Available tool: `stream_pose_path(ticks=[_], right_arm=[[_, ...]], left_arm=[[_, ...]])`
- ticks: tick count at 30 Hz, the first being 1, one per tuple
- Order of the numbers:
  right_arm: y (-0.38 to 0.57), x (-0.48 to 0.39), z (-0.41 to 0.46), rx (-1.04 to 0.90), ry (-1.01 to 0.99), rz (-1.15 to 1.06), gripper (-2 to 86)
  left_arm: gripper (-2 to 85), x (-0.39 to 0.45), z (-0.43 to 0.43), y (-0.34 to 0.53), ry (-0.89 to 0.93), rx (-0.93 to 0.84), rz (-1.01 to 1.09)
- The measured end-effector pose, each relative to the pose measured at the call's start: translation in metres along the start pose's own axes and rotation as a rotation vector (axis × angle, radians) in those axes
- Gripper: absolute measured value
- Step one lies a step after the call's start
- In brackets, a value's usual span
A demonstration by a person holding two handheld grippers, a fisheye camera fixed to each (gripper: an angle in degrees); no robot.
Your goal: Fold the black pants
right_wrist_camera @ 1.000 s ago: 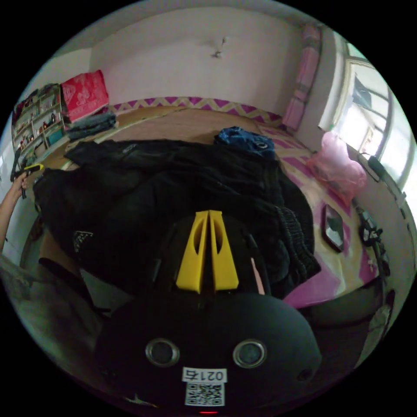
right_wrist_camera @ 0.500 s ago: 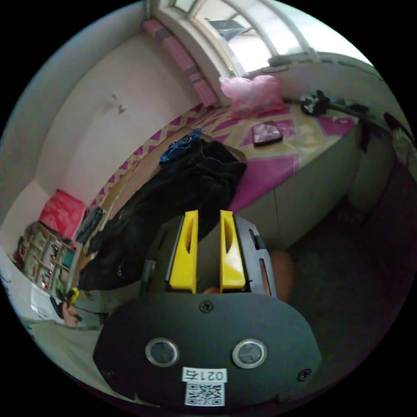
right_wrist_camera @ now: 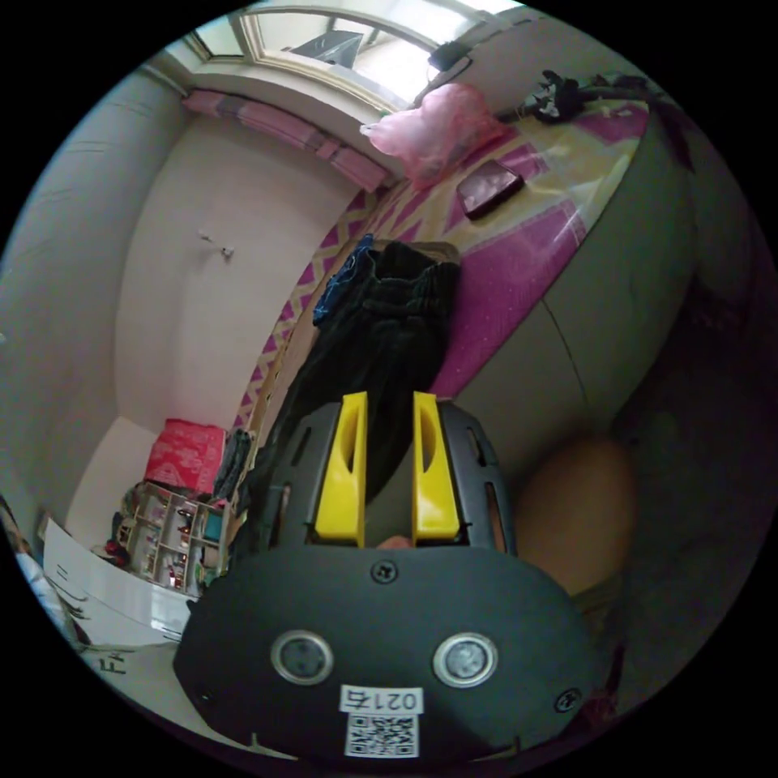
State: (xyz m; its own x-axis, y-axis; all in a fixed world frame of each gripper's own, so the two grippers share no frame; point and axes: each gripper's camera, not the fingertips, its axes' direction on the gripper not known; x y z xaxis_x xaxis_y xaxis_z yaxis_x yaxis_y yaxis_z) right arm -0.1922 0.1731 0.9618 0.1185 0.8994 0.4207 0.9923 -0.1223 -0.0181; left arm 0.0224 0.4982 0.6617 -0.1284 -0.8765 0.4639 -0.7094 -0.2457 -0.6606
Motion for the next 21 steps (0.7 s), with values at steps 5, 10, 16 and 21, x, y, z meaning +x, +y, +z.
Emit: stream_pose_path(ticks=[5, 10, 16, 21], right_arm=[[-0.007, 0.026, -0.009, 0.017, -0.010, 0.074, 7.8], [-0.014, 0.031, 0.008, -0.023, -0.029, 0.066, 7.7], [-0.019, 0.039, 0.017, -0.067, -0.060, 0.088, 8.1], [-0.015, 0.045, 0.026, -0.089, -0.078, 0.096, 7.7]], left_arm=[[8.0, -0.007, -0.010, -0.010, 0.000, -0.008, -0.006], [7.8, -0.005, -0.005, -0.021, -0.001, -0.021, 0.012], [8.1, -0.001, 0.007, -0.033, 0.020, -0.052, 0.007], [7.7, -0.010, 0.016, -0.040, 0.046, -0.060, -0.031]])
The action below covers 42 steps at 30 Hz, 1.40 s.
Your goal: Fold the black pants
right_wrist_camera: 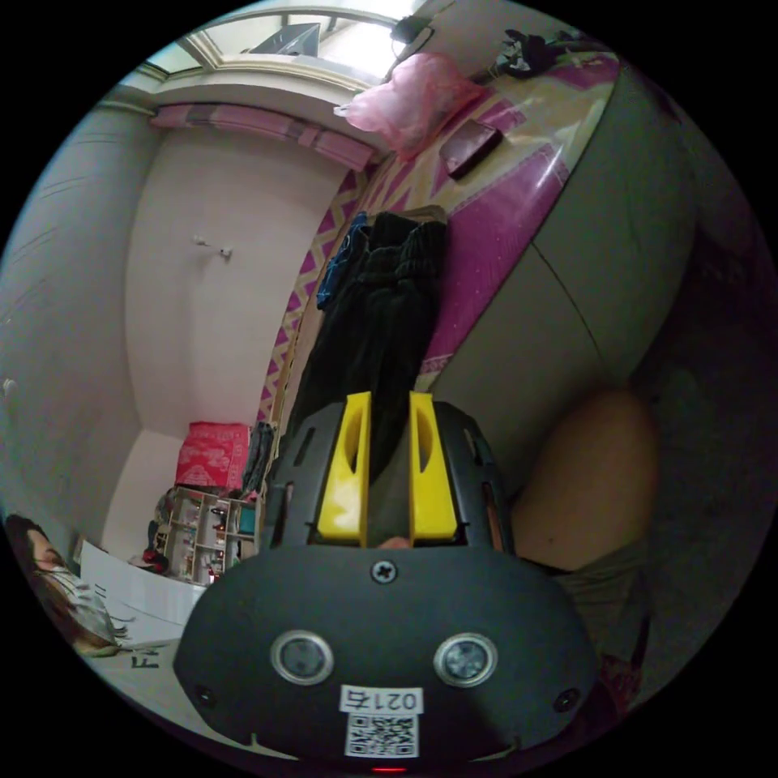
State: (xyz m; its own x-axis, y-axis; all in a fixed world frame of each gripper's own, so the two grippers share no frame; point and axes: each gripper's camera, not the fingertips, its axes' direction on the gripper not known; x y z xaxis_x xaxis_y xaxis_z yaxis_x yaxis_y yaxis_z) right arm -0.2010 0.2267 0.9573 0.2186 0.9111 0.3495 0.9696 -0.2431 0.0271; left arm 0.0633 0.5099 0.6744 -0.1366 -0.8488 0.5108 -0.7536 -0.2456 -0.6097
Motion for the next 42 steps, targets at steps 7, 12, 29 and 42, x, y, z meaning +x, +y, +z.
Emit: stream_pose_path(ticks=[7, 12, 29, 42], right_arm=[[-0.005, -0.007, 0.040, -0.106, -0.071, -0.017, 7.5], [-0.011, -0.003, 0.055, -0.105, -0.083, 0.002, 5.6], [-0.162, -0.126, 0.149, -0.215, -0.381, -0.150, 0.8], [-0.249, -0.124, 0.313, -0.315, -0.143, -0.182, 6.8]], left_arm=[[7.3, -0.006, 0.015, -0.025, -0.055, 0.056, -0.042], [4.4, -0.006, 0.041, -0.038, -0.073, 0.055, -0.045], [-1.0, 0.161, 0.177, -0.201, -0.150, 0.007, 0.343], [-0.4, 0.132, 0.404, -0.272, -0.403, -0.082, 0.377]])
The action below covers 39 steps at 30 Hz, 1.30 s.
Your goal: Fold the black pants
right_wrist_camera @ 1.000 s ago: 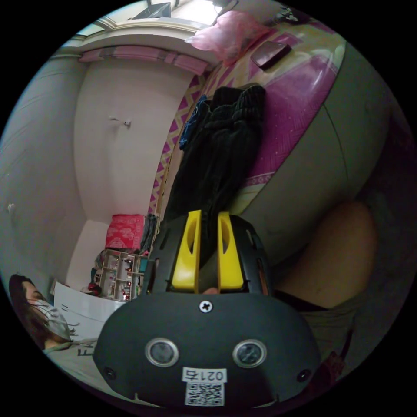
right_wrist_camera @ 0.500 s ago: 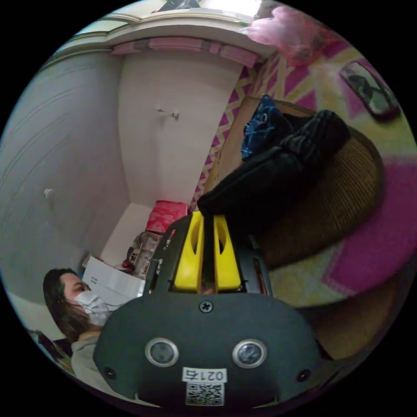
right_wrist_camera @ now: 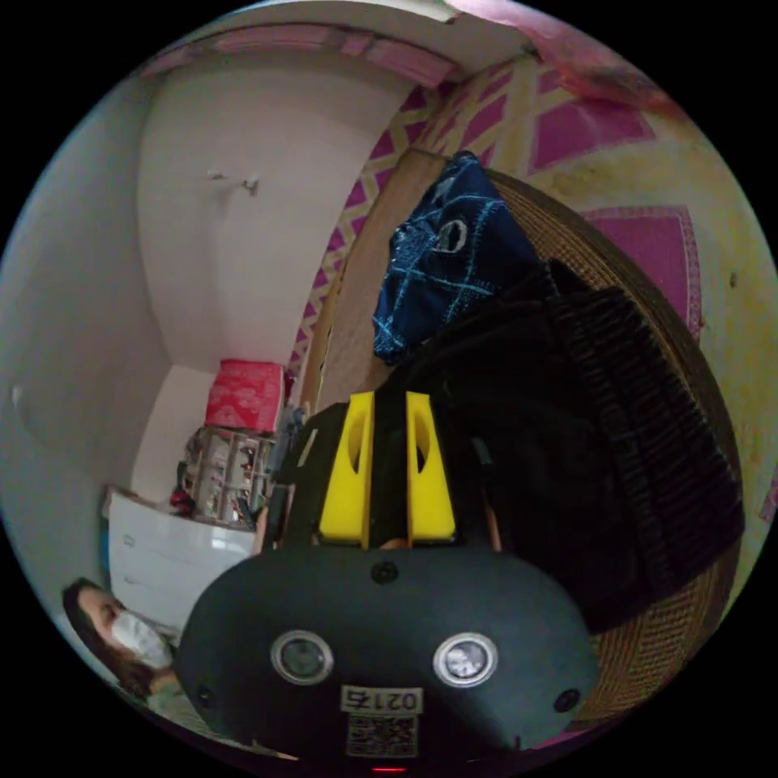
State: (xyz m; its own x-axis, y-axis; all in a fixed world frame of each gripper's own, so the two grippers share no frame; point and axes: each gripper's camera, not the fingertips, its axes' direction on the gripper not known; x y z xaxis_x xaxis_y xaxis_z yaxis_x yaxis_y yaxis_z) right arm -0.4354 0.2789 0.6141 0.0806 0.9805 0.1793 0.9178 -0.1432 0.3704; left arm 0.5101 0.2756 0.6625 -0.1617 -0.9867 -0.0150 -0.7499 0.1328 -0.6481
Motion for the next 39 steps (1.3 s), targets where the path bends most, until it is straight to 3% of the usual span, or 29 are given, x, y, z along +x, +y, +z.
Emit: stream_pose_path(ticks=[4, 6, 7, 8, 11, 15, 20, 24, 31, 36, 39], right_arm=[[0.037, -0.062, 0.024, -0.110, 0.127, -0.300, 6.2], [0.056, -0.084, 0.055, -0.207, 0.198, -0.412, 5.8], [0.069, -0.092, 0.080, -0.280, 0.283, -0.474, 5.4], [0.080, -0.091, 0.106, -0.347, 0.409, -0.508, 4.9], [0.101, -0.082, 0.120, -0.299, 0.509, -0.582, 0.8], [0.102, -0.068, 0.110, -0.287, 0.440, -0.505, -0.7], [0.115, -0.051, 0.076, -0.193, 0.291, -0.371, -0.5], [0.132, -0.052, 0.061, -0.148, 0.198, -0.346, -0.5], [0.163, -0.060, 0.036, -0.118, 0.074, -0.346, -0.6], [0.179, -0.050, 0.016, -0.103, 0.005, -0.310, -0.6], [0.185, -0.042, -0.001, -0.083, -0.008, -0.296, -0.6]], left_arm=[[2.0, 0.026, 0.009, 0.030, 0.086, -0.012, 0.137], [3.1, 0.040, 0.032, 0.041, 0.045, -0.082, 0.220], [3.2, 0.045, 0.054, 0.049, -0.041, -0.160, 0.256], [3.0, 0.043, 0.063, 0.057, -0.053, -0.128, 0.288], [0.9, 0.018, 0.072, 0.061, 0.034, -0.123, 0.168], [-0.2, -0.009, 0.068, 0.072, 0.054, -0.059, 0.006], [7.1, -0.067, 0.076, 0.107, 0.430, -0.002, -0.383], [10.2, -0.057, 0.102, 0.121, 0.395, -0.038, -0.423], [6.4, -0.030, 0.140, 0.133, 0.342, -0.007, -0.468], [0.5, -0.019, 0.161, 0.160, 0.467, 0.061, -0.540], [-0.6, 0.021, 0.137, 0.171, 0.526, 0.155, -0.421]])
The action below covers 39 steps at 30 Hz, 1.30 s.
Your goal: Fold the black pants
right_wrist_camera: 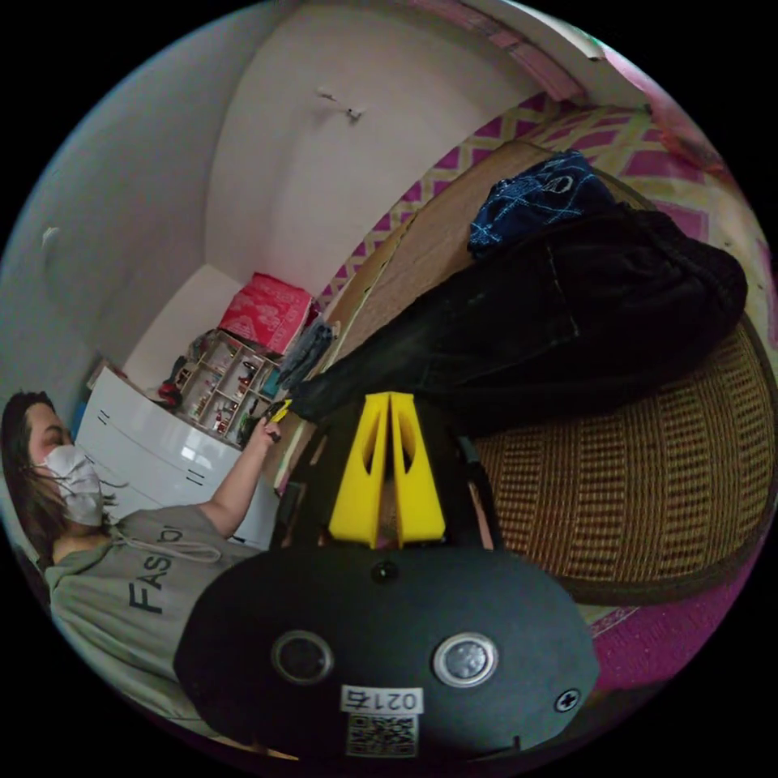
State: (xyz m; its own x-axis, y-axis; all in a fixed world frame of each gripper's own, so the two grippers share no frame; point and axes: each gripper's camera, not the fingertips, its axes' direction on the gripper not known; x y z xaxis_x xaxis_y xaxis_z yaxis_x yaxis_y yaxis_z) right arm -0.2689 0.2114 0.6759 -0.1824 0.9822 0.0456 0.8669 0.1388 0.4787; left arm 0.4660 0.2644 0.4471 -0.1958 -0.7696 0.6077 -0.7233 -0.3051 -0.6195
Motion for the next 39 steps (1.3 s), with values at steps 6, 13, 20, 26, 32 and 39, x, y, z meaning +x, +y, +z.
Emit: stream_pose_path(ticks=[6, 13, 20, 26, 32, 39], right_arm=[[0.020, 0.002, -0.034, 0.055, 0.013, -0.022, -0.6], [0.043, 0.003, -0.053, 0.079, 0.020, -0.059, -0.6], [0.064, 0.017, -0.073, 0.064, 0.056, -0.053, -0.5], [0.065, 0.037, -0.093, 0.126, 0.077, 0.005, 0.7], [0.047, 0.072, -0.119, 0.325, 0.260, 0.262, 10.8], [0.005, 0.095, -0.120, 0.427, 0.309, 0.429, 15.8]], left_arm=[[-0.9, 0.208, 0.018, 0.127, -0.045, 0.065, 0.535], [-1.0, 0.385, 0.194, 0.387, -0.088, -0.151, 1.029], [-0.7, 0.369, 0.358, 0.584, -0.323, -0.420, 1.194], [3.0, 0.374, 0.381, 0.647, -0.294, -0.560, 1.303], [5.5, 0.361, 0.362, 0.660, -0.075, -0.561, 1.189], [3.2, 0.348, 0.306, 0.668, -0.027, -0.396, 1.245]])
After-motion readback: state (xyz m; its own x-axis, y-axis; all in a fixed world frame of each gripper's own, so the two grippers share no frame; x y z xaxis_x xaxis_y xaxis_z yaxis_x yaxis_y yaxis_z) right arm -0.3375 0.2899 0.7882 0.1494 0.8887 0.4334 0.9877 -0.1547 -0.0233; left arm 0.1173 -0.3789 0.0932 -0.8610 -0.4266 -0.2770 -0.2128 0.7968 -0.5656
